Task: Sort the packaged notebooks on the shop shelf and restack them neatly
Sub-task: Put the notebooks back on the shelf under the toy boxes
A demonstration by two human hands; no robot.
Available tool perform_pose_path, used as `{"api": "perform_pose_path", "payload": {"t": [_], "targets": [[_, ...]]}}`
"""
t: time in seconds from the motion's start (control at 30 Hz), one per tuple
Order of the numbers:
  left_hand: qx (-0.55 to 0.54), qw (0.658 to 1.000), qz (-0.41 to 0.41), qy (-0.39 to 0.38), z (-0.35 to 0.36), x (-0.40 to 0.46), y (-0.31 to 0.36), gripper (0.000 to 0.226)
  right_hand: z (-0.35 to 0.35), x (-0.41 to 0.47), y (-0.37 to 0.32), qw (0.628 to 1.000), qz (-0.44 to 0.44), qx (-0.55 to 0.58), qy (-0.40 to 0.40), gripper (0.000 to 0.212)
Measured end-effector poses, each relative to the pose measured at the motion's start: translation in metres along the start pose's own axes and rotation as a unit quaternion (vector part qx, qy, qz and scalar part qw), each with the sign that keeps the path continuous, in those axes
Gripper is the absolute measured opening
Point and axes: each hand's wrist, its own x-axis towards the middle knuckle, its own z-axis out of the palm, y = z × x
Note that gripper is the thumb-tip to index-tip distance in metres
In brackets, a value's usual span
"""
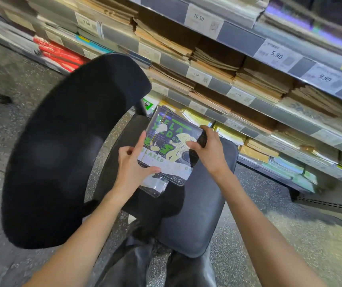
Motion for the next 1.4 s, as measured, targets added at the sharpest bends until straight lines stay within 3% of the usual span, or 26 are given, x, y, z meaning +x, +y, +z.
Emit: {"api": "perform_pose_path", "payload": {"t": [0.47,1.03,1.4], "targets": [[0.059,0.988,0.116,0.080,-0.079,-0.023,0.164,0.109,-0.144,-0.030,-0.146,0.983,-0.146,-0.006,0.112,0.058],[-0.075,0.941,0.300,0.139,-0.185,-0.075,0.367,0.113,-0.313,-0.111,-0.316,0.920,-0.286,-0.013,0.268,0.058],[-0.130,0.903,0.367,0.178,-0.239,-0.099,0.473,0.115,-0.400,-0.148,-0.408,0.872,-0.353,-0.017,0.340,0.053]]}}
